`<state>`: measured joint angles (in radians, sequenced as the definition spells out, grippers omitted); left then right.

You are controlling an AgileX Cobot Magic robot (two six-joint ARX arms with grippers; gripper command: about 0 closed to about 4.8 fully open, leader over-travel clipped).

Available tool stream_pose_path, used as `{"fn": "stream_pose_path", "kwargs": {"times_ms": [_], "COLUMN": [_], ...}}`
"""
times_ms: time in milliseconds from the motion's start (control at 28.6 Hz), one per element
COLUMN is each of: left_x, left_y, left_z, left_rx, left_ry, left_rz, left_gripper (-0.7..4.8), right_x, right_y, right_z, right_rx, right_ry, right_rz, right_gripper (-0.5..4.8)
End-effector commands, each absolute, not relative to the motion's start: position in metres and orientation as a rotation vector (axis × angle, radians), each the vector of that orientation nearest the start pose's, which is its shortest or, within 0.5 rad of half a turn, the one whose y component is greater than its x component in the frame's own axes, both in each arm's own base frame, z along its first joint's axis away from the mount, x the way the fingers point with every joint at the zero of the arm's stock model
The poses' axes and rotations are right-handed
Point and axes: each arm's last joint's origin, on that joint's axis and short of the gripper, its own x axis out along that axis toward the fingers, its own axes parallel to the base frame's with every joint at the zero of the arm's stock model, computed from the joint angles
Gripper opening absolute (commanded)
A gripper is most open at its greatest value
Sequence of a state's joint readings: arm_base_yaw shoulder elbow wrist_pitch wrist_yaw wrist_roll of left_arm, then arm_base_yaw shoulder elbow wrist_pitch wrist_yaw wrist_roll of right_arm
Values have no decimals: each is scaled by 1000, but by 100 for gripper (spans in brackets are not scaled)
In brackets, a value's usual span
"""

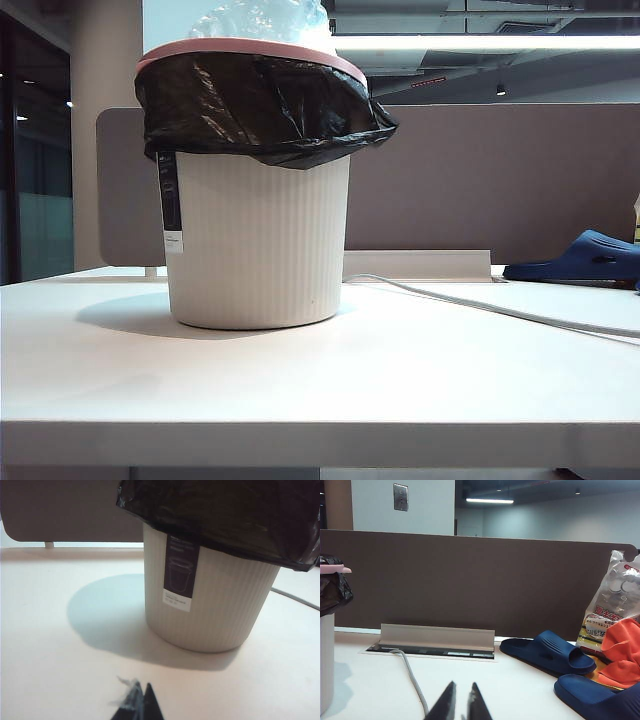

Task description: Open the ring lid of the trash can, pull out the black garbage bag inside, and place it on the table.

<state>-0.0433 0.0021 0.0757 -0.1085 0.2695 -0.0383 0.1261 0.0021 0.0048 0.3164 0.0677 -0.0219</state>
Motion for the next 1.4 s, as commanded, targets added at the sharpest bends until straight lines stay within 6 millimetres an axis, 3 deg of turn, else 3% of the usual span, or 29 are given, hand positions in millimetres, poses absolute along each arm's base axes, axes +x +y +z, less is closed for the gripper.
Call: {"fn": "stream_pose_path", "kwargs": {"times_ms": [35,385,770,980,1050,1085,1225,1400], "left_x": [91,91,91,91,91,91,91,91], "left_y": [-12,-12,-12,-12,-12,-12,-12,-12], "left_z": [180,181,181,181,181,181,181,181], "left_rx": [-39,-49,-361,-452,-451,-451,-452,-511], "left_ry": [28,28,77,91,91,91,93,100], "left_rz": [-316,-317,-313,-310,-310,-309,-306,-308], "left_gripper": [-5,-5,-5,-5,-5,-5,-5,-5], "right_x": [92,92,90,87,85,83,76,65], "right_y": [10,10,16,20,22,23,24,22], "right_z": [196,197,199,202,205,208,224,255], "right_rx": [14,24,557,691,713,730,749,728], "right_ry": [-334,-334,-282,-231,-215,-214,-226,-254], "right_rz": [53,57,366,547,636,684,782,785], "right_gripper": [41,41,44,41,16,-9,-9,-9]}}
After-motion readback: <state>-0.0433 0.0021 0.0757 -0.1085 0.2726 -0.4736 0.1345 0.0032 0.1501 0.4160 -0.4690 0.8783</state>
